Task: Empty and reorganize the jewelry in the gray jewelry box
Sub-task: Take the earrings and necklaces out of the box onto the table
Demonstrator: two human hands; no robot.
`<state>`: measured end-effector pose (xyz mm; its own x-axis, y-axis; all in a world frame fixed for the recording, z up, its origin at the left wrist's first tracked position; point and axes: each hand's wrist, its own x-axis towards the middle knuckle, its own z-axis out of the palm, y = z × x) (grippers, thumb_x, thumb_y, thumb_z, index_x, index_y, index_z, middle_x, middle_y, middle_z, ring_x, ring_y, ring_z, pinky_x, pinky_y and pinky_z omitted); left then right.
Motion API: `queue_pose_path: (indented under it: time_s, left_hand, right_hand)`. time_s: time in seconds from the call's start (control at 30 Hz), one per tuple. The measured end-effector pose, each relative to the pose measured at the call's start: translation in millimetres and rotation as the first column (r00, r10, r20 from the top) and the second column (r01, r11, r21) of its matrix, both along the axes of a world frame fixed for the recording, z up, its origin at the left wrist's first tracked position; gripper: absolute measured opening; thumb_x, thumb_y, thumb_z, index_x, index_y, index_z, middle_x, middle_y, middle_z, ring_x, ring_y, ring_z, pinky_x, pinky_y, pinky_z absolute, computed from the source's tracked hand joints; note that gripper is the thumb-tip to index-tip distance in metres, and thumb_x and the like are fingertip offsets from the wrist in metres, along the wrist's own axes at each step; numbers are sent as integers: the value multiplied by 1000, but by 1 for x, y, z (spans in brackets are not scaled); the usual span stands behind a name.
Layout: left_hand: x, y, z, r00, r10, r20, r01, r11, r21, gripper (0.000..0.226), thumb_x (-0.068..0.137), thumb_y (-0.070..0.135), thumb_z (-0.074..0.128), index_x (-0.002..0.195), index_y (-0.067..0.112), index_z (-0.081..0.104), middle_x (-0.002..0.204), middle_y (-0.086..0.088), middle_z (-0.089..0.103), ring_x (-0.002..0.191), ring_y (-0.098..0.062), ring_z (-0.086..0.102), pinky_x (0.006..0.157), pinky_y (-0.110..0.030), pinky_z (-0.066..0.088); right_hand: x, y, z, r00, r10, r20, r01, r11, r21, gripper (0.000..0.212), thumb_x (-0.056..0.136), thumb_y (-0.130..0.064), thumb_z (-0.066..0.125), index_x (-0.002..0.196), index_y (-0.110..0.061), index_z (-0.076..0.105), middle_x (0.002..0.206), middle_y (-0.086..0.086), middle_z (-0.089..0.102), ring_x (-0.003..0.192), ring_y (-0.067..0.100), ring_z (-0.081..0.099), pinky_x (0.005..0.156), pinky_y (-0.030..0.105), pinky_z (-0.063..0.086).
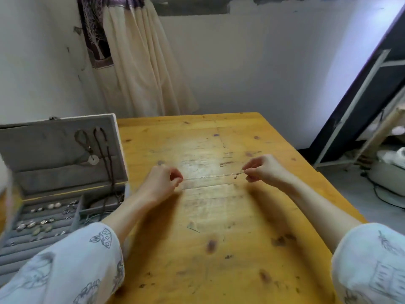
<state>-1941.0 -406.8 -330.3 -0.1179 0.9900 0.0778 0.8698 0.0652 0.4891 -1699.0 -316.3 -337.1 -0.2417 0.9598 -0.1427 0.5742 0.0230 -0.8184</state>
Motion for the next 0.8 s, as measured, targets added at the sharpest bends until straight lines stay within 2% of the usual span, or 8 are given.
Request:
queue_pose_path:
  time_s: [0.1, 0.23, 0.33, 0.4, 0.5, 0.6, 0.7, 0.8]
  left_hand:
    - [1, 38, -12, 999, 2, -39, -1, 1000, 28, 17, 90, 14, 55, 99, 8, 68, 102, -8, 67, 93, -20, 59, 83, -28, 45]
    - [-1, 64, -28, 997, -23, -79, 28, 998, 64, 14, 89, 15, 56, 95, 10, 67, 94, -7, 56, 91, -22, 53, 84, -31, 41]
    - [-3, 65, -38, 998, -39, -49, 46, 989, 142, 12, 89, 12, 57, 95, 10, 66, 91, -5, 52, 85, -18, 49, 82, -30, 42]
    - [-4, 62, -41, 997, -56, -60, 64, 986, 153, 15, 90, 14, 55, 100, 12, 66, 95, -7, 52, 89, -17, 48, 84, -29, 41]
    - [-2, 56, -36, 983, -97, -156, 107, 993, 53, 28, 93, 20, 48, 119, 16, 58, 107, -7, 49, 104, -21, 44, 94, -34, 38]
    - [-2, 43, -23, 964, -137, -227, 115, 988, -107, 43, 95, 25, 43, 137, 18, 39, 126, -8, 45, 118, -24, 41, 102, -38, 36]
    - [-2, 18, -7, 972, -160, -170, 128, 975, -181, 47, 95, 24, 44, 140, 18, 33, 131, -8, 42, 121, -22, 42, 102, -34, 35]
    - [-7, -14, 10, 980, -159, -120, 146, 983, -111, 39, 94, 22, 45, 133, 18, 42, 132, -2, 45, 123, -17, 42, 103, -28, 32]
  right_hand:
    - [1, 28, -16, 990, -22, 139, 2, 990, 143, 8, 83, -7, 63, 86, -9, 70, 77, 1, 64, 72, 15, 58, 68, 27, 47]
    - [0, 46, -28, 983, -41, 180, 4, 979, 205, 10, 87, -12, 61, 90, -12, 70, 93, 6, 66, 58, 17, 54, 54, 26, 43]
    - [1, 52, -35, 966, -46, 254, -28, 960, 279, 13, 86, -15, 61, 93, -11, 72, 100, 8, 58, 88, 19, 54, 76, 24, 38]
    - [0, 50, -37, 962, -58, 266, -25, 954, 299, 12, 86, -16, 62, 92, -13, 72, 98, 6, 48, 95, 20, 50, 82, 24, 34]
    - [0, 44, -37, 958, -67, 278, -18, 956, 292, 14, 88, -19, 60, 96, -16, 70, 108, 7, 47, 102, 22, 51, 93, 31, 38]
    - [-1, 29, -29, 954, -92, 286, 11, 962, 272, 26, 91, -22, 54, 116, -19, 61, 129, 8, 43, 119, 26, 46, 107, 37, 34]
    - [-2, 5, -16, 929, -107, 354, -2, 955, 295, 32, 92, -23, 51, 124, -22, 55, 136, 6, 40, 128, 25, 34, 106, 36, 28]
    - [-17, -27, -2, 933, -58, 356, -52, 955, 293, 32, 93, -22, 49, 124, -19, 53, 135, 5, 43, 126, 24, 37, 104, 37, 32]
